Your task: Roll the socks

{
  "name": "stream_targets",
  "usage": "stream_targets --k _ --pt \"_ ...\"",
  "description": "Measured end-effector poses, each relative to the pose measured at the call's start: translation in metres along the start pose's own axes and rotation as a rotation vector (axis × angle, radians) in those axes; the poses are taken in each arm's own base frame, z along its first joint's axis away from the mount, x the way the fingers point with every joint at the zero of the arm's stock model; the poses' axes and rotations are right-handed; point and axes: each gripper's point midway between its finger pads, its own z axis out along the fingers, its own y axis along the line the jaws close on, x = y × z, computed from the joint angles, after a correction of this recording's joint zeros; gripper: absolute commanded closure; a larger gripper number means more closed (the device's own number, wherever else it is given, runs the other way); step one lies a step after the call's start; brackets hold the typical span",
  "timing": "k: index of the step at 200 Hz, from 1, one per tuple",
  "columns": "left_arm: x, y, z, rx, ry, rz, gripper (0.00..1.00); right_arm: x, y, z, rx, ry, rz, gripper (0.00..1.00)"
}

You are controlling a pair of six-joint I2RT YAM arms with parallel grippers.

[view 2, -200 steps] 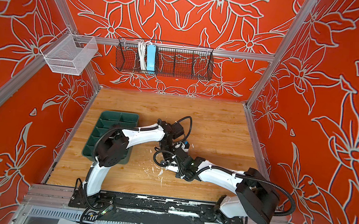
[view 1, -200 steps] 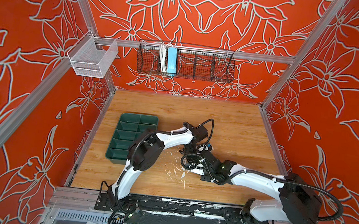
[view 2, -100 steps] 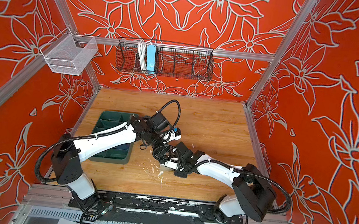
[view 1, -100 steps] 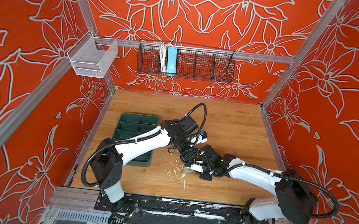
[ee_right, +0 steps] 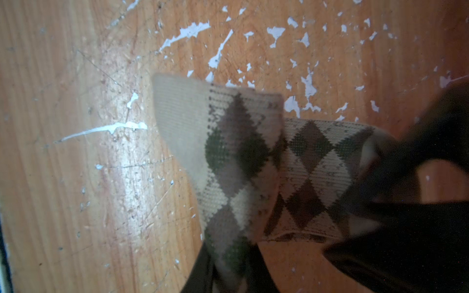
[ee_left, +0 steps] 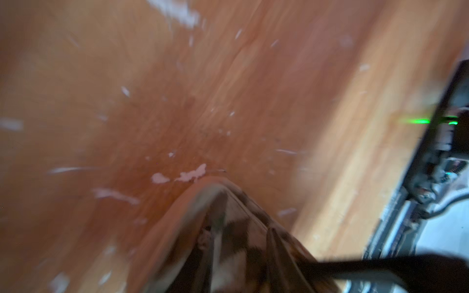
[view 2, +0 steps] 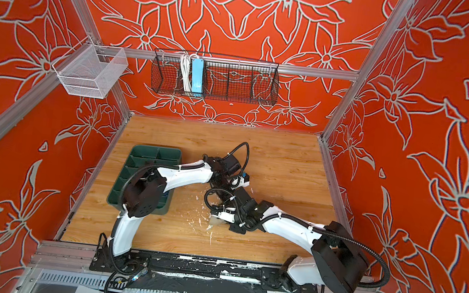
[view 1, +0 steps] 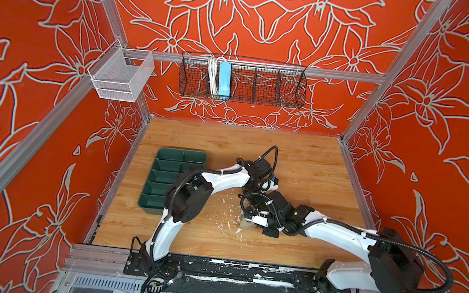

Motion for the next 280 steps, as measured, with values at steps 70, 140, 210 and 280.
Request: stream_targets --k 70,140,210,280 --pt "-0.003 0.009 0.002 0.012 -0.059 -0.067 0.74 0.006 -0.006 0.003 0.033 0.034 0.012 1.00" --pt "0.018 0.047 -0.022 -0.008 -0.124 -0.178 0.75 0.011 -0.007 0.003 0.037 0.059 0.049 1.00" --pt "0.004 0.054 -0.040 -0.025 -0.146 -0.183 0.74 -0.013 0.003 0.018 -0.163 0.090 0.074 1.00" --pt "-0.038 0.042 -0.073 -0.008 -0.234 -0.078 0.65 -0.017 0.008 0.018 -0.275 0.116 0.108 1.00"
